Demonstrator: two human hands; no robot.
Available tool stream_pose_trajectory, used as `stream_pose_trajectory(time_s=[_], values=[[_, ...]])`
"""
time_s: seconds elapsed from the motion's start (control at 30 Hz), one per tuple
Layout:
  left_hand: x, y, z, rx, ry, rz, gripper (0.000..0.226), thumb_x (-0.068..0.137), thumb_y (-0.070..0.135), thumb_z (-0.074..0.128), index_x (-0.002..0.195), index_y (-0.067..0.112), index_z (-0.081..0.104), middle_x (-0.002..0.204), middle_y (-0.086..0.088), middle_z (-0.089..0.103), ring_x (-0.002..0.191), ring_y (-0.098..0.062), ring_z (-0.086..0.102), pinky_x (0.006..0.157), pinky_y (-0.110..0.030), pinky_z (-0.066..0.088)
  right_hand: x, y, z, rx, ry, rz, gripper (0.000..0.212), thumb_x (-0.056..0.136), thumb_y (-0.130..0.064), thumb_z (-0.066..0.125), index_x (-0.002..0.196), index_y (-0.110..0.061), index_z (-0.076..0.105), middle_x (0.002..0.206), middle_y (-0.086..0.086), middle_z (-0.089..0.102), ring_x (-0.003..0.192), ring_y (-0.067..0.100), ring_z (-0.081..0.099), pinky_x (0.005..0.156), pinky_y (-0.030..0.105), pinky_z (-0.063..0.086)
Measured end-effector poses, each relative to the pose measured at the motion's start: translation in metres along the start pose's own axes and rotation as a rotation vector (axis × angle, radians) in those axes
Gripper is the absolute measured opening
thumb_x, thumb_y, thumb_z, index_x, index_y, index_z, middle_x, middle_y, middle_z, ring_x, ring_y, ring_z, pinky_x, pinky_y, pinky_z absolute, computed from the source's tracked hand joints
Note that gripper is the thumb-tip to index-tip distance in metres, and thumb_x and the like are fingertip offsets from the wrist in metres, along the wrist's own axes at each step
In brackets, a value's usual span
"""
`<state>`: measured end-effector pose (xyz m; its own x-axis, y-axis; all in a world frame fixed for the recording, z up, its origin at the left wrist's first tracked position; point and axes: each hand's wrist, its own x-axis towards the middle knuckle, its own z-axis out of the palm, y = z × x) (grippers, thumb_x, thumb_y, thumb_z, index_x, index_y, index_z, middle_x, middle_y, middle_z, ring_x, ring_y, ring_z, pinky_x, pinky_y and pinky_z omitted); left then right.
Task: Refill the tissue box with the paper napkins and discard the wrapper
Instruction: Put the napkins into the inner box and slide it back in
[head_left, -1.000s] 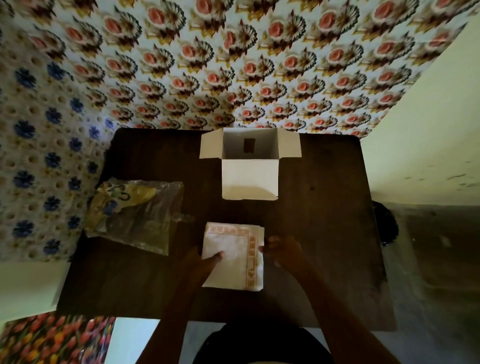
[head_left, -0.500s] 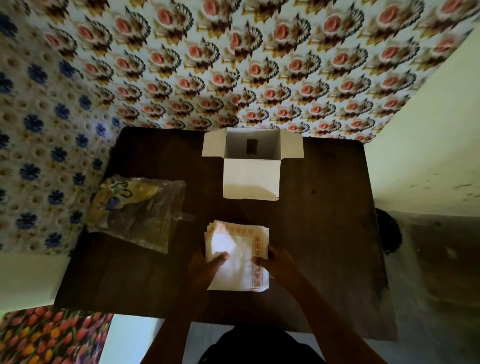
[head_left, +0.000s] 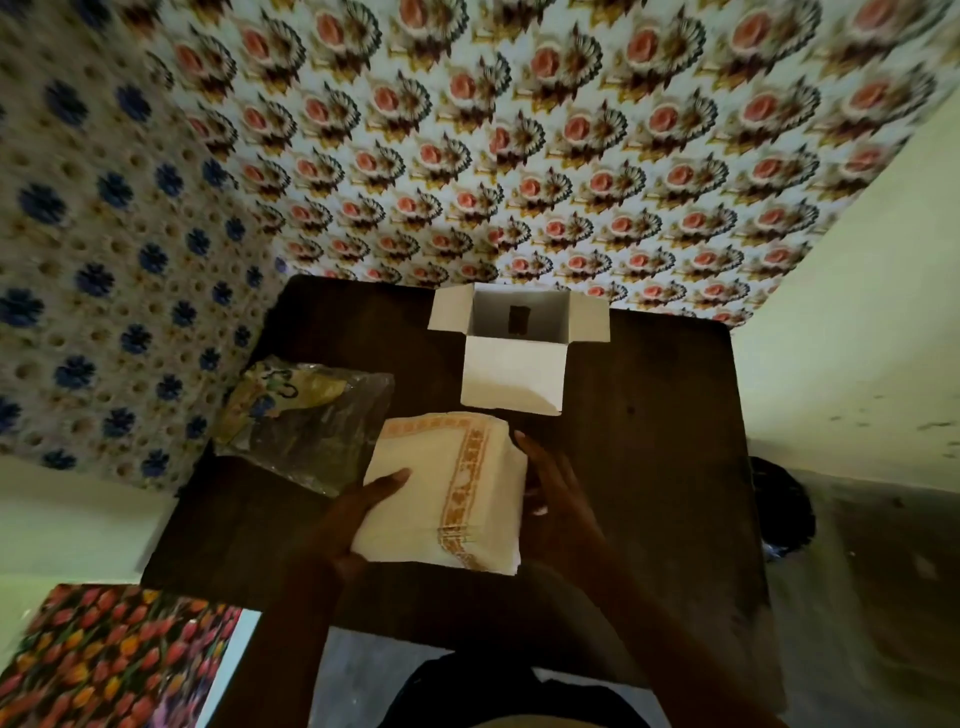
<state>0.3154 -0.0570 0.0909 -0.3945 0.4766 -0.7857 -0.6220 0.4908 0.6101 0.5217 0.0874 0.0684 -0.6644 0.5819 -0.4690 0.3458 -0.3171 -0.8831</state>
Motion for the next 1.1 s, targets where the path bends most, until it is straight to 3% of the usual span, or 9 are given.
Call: stream_pose_trajectory(time_s=[0.17,0.27,0.43,0.5,0.6,0.77,0.87,0.93,1.1], values=[[-0.019,0.026,0.001,0.045,-0.02,-0.021,0.052,0.077,0.031,0.079,0.122,0.01,0.065,0.112,-0.024,0.073,0.111,-0.044,0.066,0.105,-0.061,0.049,-0.018,-0.036,0.013,-0.274,0.144,-0.404,0.069,0.074,-0.077,0.066,0.13,-0.068,0.028,0.152,-0.009,0.028,0.141,0.016,0.033,0.11,0.042,0.045],[-0.024,0.036,0.01,0.151,-0.055,0.018,0.04,0.085,0.028,0.077,0.119,0.009,0.066,0.097,-0.018,0.079,0.093,-0.037,0.073,0.079,-0.05,0.062,-0.024,-0.058,0.012,-0.414,0.194,-0.494,0.066,0.078,-0.077,0.061,0.124,-0.086,0.013,0.137,-0.038,0.018,0.14,0.003,0.014,0.119,0.036,0.027],[-0.032,0.063,0.029,0.172,-0.016,0.044,0.044,0.092,0.033,0.068,0.124,0.004,0.057,0.084,-0.018,0.075,0.068,-0.027,0.072,0.055,-0.035,0.057,-0.019,-0.076,-0.004,-0.421,0.143,-0.552,0.06,0.088,-0.058,0.065,0.141,-0.059,0.037,0.131,-0.058,0.013,0.136,-0.008,0.014,0.123,0.032,0.015],[-0.035,0.072,0.038,0.108,-0.048,0.127,0.03,0.103,0.03,0.052,0.115,0.003,0.061,0.097,-0.016,0.071,0.059,-0.015,0.073,0.046,-0.025,0.056,-0.02,-0.086,-0.011,-0.218,0.099,-0.497,0.045,0.092,-0.047,0.066,0.136,-0.042,0.057,0.138,-0.044,0.04,0.134,-0.015,0.034,0.118,0.014,0.018],[-0.039,0.089,0.052,0.017,-0.099,0.233,0.046,0.103,0.048,0.041,0.106,0.012,0.07,0.106,-0.021,0.074,0.071,-0.018,0.077,0.053,-0.028,0.059,-0.019,-0.094,-0.022,-0.23,0.25,-0.447,0.038,0.09,-0.016,0.069,0.122,0.004,0.062,0.113,0.016,0.074,0.096,0.021,0.075,0.088,0.042,0.062],[-0.05,0.101,0.079,0.096,-0.051,0.405,0.068,0.088,0.077,0.034,0.093,0.022,0.073,0.065,-0.009,0.06,0.06,-0.026,0.054,0.059,-0.032,0.048,-0.014,-0.109,-0.035,0.209,0.289,-0.335,0.018,0.082,0.006,0.076,0.076,-0.007,0.067,0.06,-0.001,0.072,0.056,0.014,0.067,0.053,0.035,0.055],[-0.056,0.108,0.1,0.32,-0.018,0.578,0.055,0.094,0.065,0.043,0.109,0.019,0.069,0.102,-0.012,0.071,0.099,-0.032,0.069,0.085,-0.049,0.057,0.004,-0.113,-0.044,0.351,0.316,-0.25,0.043,0.073,-0.013,0.086,0.112,-0.008,0.068,0.1,0.004,0.077,0.086,0.019,0.077,0.067,0.04,0.063],[-0.044,0.115,0.109,0.398,-0.023,0.653,0.057,0.085,0.06,0.065,0.12,0.016,0.062,0.119,-0.015,0.068,0.094,-0.01,0.074,0.071,-0.03,0.062,0.009,-0.12,-0.051,0.394,0.284,-0.199,0.064,0.067,-0.022,0.089,0.124,-0.01,0.063,0.115,0.013,0.074,0.099,0.028,0.076,0.077,0.049,0.064],[-0.008,0.121,0.125,0.436,-0.053,0.706,0.06,0.084,0.02,0.08,0.131,0.033,0.045,0.118,0.014,0.062,0.109,-0.007,0.064,0.081,-0.026,0.058,0.025,-0.136,-0.064,0.335,0.216,-0.24,0.027,0.088,-0.003,0.071,0.114,-0.01,0.071,0.108,0.011,0.079,0.096,0.027,0.077,0.075,0.04,0.065]])
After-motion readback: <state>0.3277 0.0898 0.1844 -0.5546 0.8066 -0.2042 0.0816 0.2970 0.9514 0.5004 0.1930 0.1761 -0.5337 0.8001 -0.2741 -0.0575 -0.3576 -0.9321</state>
